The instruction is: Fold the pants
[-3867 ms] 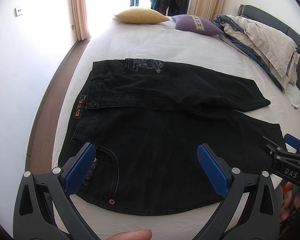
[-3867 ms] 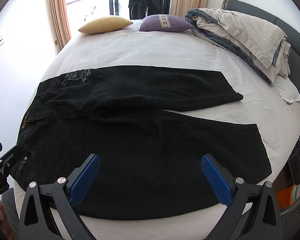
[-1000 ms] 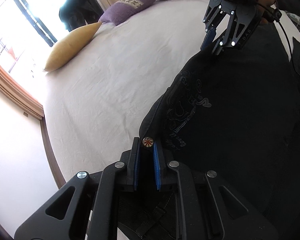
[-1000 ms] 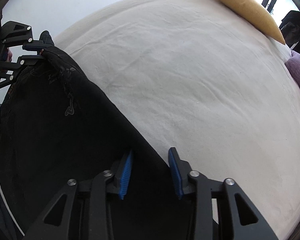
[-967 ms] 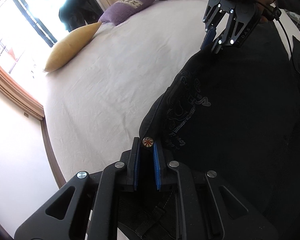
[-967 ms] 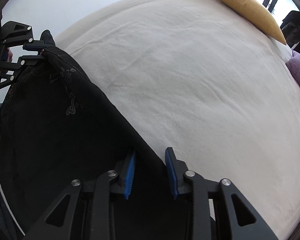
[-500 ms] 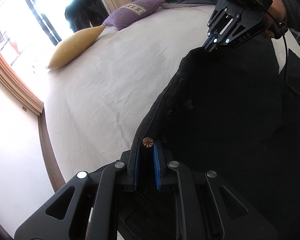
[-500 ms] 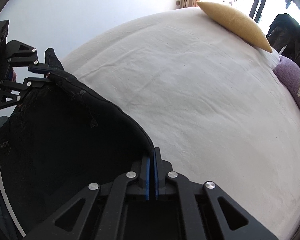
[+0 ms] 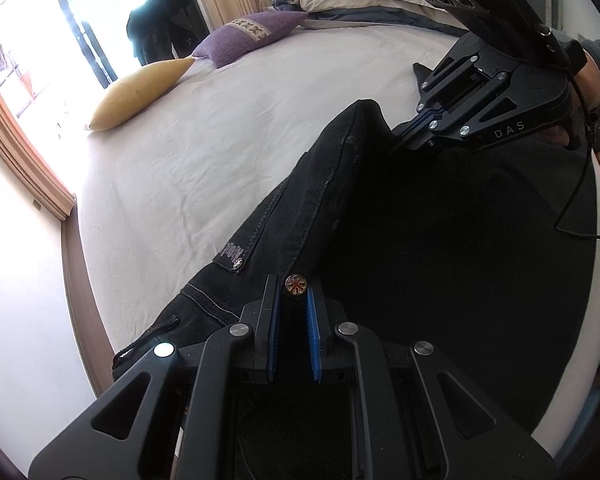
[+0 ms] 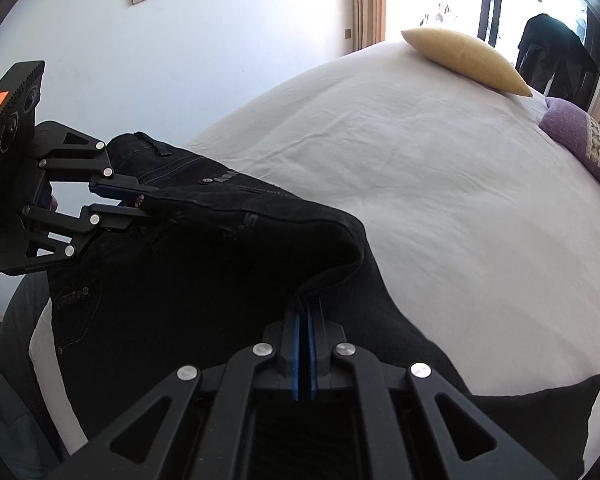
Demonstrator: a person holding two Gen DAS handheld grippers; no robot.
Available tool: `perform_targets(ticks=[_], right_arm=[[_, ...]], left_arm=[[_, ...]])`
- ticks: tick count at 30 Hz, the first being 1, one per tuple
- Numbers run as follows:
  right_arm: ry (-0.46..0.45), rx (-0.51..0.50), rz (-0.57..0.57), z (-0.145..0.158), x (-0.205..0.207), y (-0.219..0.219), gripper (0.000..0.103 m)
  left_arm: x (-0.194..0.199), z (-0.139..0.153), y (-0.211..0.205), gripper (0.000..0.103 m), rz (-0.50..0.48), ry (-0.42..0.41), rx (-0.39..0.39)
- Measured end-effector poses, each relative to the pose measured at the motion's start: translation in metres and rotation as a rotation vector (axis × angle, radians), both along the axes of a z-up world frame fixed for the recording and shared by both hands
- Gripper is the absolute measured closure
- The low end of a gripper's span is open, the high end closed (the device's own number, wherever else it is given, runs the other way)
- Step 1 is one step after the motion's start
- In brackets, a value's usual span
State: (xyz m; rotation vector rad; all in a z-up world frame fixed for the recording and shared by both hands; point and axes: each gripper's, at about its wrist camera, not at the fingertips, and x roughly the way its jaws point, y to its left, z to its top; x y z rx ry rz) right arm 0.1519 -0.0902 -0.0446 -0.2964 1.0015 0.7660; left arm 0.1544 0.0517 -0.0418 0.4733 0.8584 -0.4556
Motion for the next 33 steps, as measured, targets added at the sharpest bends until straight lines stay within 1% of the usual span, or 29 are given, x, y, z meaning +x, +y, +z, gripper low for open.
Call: perform_targets(ticks=[3,9,12,18,22,24,29,33], right_arm=[[-0.005,-0.004,0.005,0.000,-0.025,-0.004,0.099],[-0.010,-0.072,0.029,-0.012,-0.067,-0.008,0.099],[-0.007,-0.097,0.051,-0.019,-0.089,-0.007,0.099],[0.043,-0.133,0.108,-0.029,-0.112,-0.013,0.099],[0.069,-0.182,0.176,-0.037,-0.132,-0.016,0.099],[0.087,-0.198,0.221,-0.040,-0.142,-0.013,0.099],[0.071,-0.298,0.328,-0.047,-0.166,0.002,0.099],[0.045,-0.347,0.366,-0.047,-0.179,0.008,0.099]], left_arm=[[-0.026,-0.001,-0.004,0.092,-0.013,0.008,0.016],[-0.063,-0.011,-0.002,0.092,-0.011,0.053,0.016],[-0.078,-0.018,-0.007,0.092,-0.045,0.062,0.057],[-0.120,-0.036,-0.012,0.093,-0.126,0.070,0.157],[-0.145,-0.046,-0.009,0.092,-0.181,0.074,0.205],[-0.156,-0.049,-0.009,0.092,-0.213,0.091,0.203],[-0.184,-0.058,-0.017,0.092,-0.294,0.093,0.260],[-0.201,-0.058,-0.022,0.092,-0.324,0.100,0.257]])
